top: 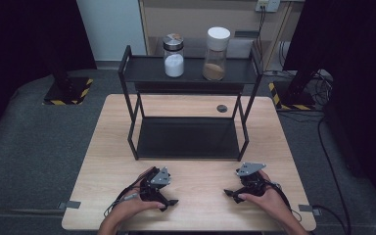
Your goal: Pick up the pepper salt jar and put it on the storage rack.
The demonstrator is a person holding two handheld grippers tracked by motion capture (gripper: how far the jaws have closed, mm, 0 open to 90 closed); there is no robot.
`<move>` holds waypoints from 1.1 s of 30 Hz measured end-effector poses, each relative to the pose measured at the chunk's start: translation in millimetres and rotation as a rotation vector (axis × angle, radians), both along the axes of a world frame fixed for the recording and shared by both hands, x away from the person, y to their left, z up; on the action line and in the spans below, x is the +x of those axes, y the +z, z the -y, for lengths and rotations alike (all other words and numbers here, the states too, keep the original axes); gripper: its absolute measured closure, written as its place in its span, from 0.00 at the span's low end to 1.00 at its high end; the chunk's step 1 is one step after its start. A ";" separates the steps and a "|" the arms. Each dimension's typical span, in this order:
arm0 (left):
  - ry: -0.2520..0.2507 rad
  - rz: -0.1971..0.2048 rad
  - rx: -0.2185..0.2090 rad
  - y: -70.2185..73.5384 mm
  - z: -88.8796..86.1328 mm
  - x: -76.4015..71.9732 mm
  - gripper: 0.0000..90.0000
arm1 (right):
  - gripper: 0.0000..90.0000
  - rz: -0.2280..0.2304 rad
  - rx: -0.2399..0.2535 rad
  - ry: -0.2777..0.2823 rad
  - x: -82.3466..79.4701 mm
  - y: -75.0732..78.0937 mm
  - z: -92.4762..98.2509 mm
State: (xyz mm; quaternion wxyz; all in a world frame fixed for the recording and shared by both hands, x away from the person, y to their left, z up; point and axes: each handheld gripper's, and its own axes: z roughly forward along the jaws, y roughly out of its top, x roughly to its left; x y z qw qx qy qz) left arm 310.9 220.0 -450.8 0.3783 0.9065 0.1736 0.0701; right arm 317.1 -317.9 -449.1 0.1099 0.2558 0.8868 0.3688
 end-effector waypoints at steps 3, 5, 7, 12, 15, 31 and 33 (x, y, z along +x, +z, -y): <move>0.000 0.000 0.000 -0.1 0.0 -0.1 0.00 | 0.04 -0.005 0.001 -0.005 -1.1 -0.2 -1.1; 0.005 -0.001 -0.004 -0.6 0.2 -0.7 0.00 | 0.03 -0.002 0.008 -0.001 -1.4 -2.1 -0.4; 0.007 -0.001 -0.004 -0.6 0.4 -1.0 0.00 | 0.01 0.003 0.017 0.000 -2.3 -4.5 0.6; 0.011 -0.001 -0.004 -0.5 0.8 -1.6 0.00 | 0.02 0.004 0.016 -0.012 -4.6 -4.5 -0.2; 0.012 -0.001 -0.004 -0.6 0.9 -1.8 0.00 | 0.01 0.003 0.016 -0.014 -4.9 -4.4 -0.4; 0.017 -0.001 -0.004 -0.6 1.5 -2.5 0.00 | 0.01 0.004 0.017 -0.023 -6.3 -4.6 -1.4; 0.018 -0.001 -0.004 -0.6 1.6 -2.8 0.00 | 0.01 0.002 0.017 -0.027 -6.9 -4.5 -1.9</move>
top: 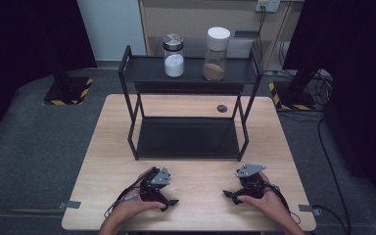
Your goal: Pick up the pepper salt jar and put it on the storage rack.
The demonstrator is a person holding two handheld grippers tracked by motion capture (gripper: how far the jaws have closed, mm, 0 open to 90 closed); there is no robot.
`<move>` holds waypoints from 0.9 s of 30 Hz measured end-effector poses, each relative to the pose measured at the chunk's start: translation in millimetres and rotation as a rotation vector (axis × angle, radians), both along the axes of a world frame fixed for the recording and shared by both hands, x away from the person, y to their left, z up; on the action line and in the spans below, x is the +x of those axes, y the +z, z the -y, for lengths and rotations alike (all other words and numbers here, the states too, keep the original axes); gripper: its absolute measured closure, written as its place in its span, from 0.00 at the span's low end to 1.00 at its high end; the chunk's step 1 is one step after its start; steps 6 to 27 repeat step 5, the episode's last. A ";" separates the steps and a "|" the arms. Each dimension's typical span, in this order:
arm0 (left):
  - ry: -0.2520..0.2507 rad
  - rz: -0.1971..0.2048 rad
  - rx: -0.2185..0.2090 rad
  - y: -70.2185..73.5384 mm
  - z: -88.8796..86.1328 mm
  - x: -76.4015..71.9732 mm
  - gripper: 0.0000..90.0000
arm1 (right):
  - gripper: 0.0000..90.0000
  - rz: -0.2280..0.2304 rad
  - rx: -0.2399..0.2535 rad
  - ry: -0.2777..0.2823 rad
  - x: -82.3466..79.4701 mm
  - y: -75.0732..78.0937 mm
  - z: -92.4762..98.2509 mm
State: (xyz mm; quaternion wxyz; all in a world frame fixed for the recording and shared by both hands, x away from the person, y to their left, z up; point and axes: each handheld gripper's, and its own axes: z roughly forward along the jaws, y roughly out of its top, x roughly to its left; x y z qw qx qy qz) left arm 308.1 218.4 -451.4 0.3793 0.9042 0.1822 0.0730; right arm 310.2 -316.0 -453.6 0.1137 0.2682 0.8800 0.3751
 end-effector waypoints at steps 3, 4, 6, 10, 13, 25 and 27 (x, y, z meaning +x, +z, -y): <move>0.001 0.000 0.000 0.1 0.1 -0.1 0.00 | 0.01 0.000 0.000 -0.001 -0.2 0.0 -0.2; 0.001 0.000 0.000 0.0 0.1 -0.1 0.00 | 0.01 0.000 0.000 -0.002 -0.3 0.1 -0.3; 0.001 0.000 0.000 0.0 0.1 -0.1 0.00 | 0.01 0.000 0.000 -0.002 -0.3 0.0 -0.2; 0.001 0.000 0.000 0.0 0.1 -0.1 0.00 | 0.01 0.000 0.000 -0.002 -0.3 0.0 -0.2; 0.001 0.000 0.000 0.0 0.1 -0.1 0.00 | 0.01 0.000 0.000 -0.002 -0.3 0.0 -0.2; 0.001 0.000 0.000 0.0 0.1 -0.1 0.00 | 0.01 0.000 0.000 -0.002 -0.3 0.0 -0.2; 0.001 0.000 0.000 0.0 0.1 -0.1 0.00 | 0.01 0.000 0.000 -0.002 -0.3 0.0 -0.2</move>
